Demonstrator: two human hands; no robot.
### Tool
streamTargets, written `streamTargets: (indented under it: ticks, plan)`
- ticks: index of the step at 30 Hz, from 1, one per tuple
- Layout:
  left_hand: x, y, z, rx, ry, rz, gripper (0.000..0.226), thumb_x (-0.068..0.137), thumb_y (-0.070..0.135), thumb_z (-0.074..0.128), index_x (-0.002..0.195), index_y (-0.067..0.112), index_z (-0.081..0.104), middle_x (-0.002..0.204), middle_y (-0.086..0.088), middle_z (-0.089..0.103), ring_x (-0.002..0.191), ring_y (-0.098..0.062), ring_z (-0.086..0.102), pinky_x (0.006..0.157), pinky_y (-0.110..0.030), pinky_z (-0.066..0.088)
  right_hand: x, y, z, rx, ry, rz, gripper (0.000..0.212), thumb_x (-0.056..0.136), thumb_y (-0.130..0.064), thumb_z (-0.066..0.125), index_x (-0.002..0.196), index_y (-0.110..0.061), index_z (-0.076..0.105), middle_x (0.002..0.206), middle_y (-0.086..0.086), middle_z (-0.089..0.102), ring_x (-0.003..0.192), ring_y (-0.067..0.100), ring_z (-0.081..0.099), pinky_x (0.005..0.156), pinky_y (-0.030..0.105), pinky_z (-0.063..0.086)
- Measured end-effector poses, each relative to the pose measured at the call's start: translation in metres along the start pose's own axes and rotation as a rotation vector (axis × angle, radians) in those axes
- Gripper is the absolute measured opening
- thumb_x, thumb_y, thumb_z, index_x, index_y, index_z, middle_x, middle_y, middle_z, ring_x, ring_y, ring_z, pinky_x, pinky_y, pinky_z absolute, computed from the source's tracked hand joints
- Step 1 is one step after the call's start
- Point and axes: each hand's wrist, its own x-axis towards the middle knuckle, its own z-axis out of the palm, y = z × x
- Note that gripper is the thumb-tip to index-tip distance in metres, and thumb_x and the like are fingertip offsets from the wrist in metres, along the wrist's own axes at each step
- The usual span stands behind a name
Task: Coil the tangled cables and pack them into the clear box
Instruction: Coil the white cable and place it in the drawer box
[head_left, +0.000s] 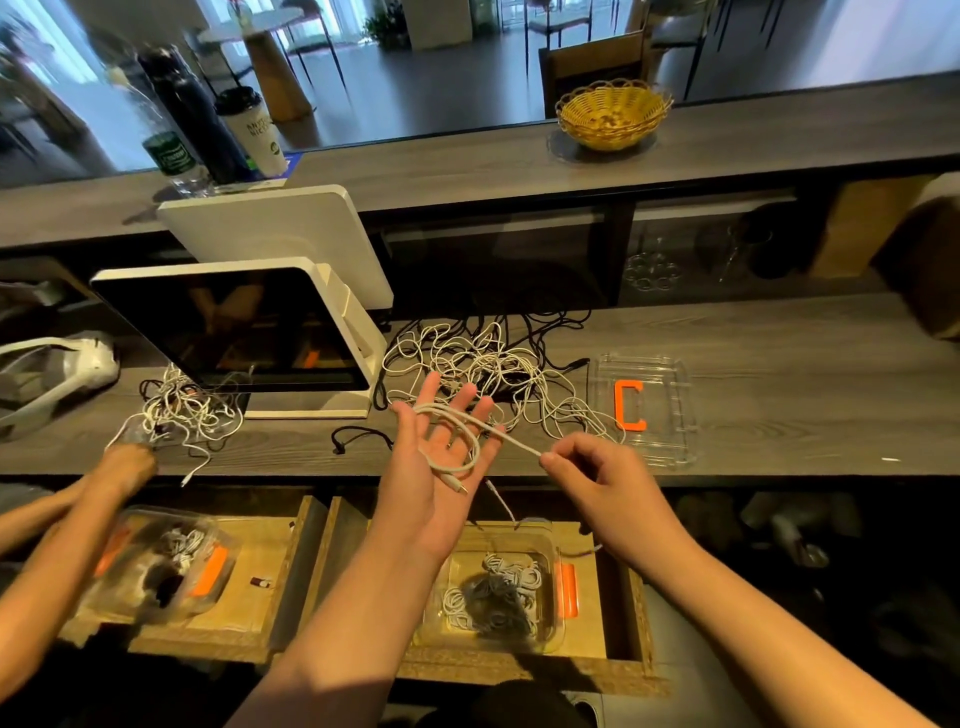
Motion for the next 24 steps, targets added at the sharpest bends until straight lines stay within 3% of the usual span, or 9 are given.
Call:
streamTargets:
  ticks: [4, 7, 11, 14, 18, 21, 24]
  plan:
    - [0.006, -0.003, 0.005, -0.069, 0.027, 0.001, 0.048, 0.103, 0.054, 0.033, 0.137, 0.029, 0.056, 0.105, -0.011, 0.075, 0.099, -0.024, 0.073, 0.083, -0.045, 0.059, -0.001, 0.002, 0.003, -0.067, -0.036, 0.023, 0.013, 0.096, -0.034, 0.060, 0.086, -0.032, 0.069, 0.073, -0.009, 0.066, 0.068, 0.007, 0.061, 0.064, 0.035, 0.054]
    - [0.010, -0.004, 0.008, -0.017, 0.064, 0.063, 0.051, 0.103, 0.055, 0.031, 0.139, 0.028, 0.054, 0.084, -0.005, 0.075, 0.079, -0.017, 0.074, 0.071, -0.035, 0.061, -0.002, -0.002, 0.008, -0.054, -0.132, 0.028, 0.013, 0.095, -0.036, 0.062, 0.087, -0.031, 0.072, 0.077, -0.001, 0.069, 0.067, 0.018, 0.065, 0.059, 0.039, 0.058]
    - [0.018, -0.008, 0.007, 0.038, 0.120, 0.114, 0.054, 0.103, 0.057, 0.029, 0.142, 0.027, 0.052, 0.068, 0.001, 0.058, 0.057, -0.008, 0.056, 0.057, -0.025, 0.053, -0.006, -0.007, 0.014, -0.115, -0.177, 0.001, 0.016, 0.094, -0.039, 0.061, 0.091, -0.030, 0.074, 0.074, -0.005, 0.069, 0.065, 0.017, 0.063, 0.064, 0.043, 0.055]
    - [0.021, -0.013, 0.006, 0.024, 0.142, 0.116, 0.054, 0.104, 0.056, 0.028, 0.141, 0.025, 0.053, 0.065, 0.002, 0.055, 0.051, -0.006, 0.049, 0.048, -0.021, 0.046, -0.011, -0.008, 0.016, -0.189, -0.186, -0.034, 0.020, 0.095, -0.042, 0.059, 0.098, -0.031, 0.075, 0.078, -0.006, 0.072, 0.067, 0.011, 0.063, 0.067, 0.038, 0.052]
    - [0.025, -0.015, 0.007, -0.020, 0.177, 0.107, 0.056, 0.104, 0.056, 0.026, 0.138, 0.021, 0.053, 0.060, 0.004, 0.048, 0.047, -0.006, 0.037, 0.043, -0.020, 0.035, -0.016, -0.012, 0.020, -0.264, -0.243, -0.085, 0.021, 0.098, -0.040, 0.056, 0.104, -0.029, 0.072, 0.080, -0.008, 0.070, 0.067, 0.003, 0.059, 0.060, 0.016, 0.043]
    - [0.028, -0.021, 0.009, -0.043, 0.181, 0.088, 0.058, 0.103, 0.058, 0.027, 0.130, 0.015, 0.056, 0.060, 0.003, 0.040, 0.047, -0.008, 0.028, 0.042, -0.021, 0.027, -0.020, -0.012, 0.020, -0.317, -0.273, -0.113, 0.023, 0.100, -0.041, 0.053, 0.107, -0.029, 0.071, 0.077, -0.012, 0.067, 0.068, 0.002, 0.058, 0.061, 0.015, 0.039]
    - [0.026, -0.027, 0.010, 0.094, 0.150, 0.141, 0.052, 0.105, 0.054, 0.028, 0.116, 0.012, 0.056, 0.063, 0.003, 0.037, 0.049, -0.008, 0.027, 0.044, -0.022, 0.024, -0.022, -0.014, 0.018, -0.363, -0.278, -0.130, 0.024, 0.101, -0.041, 0.050, 0.108, -0.028, 0.070, 0.070, -0.012, 0.063, 0.061, 0.001, 0.054, 0.057, 0.014, 0.035]
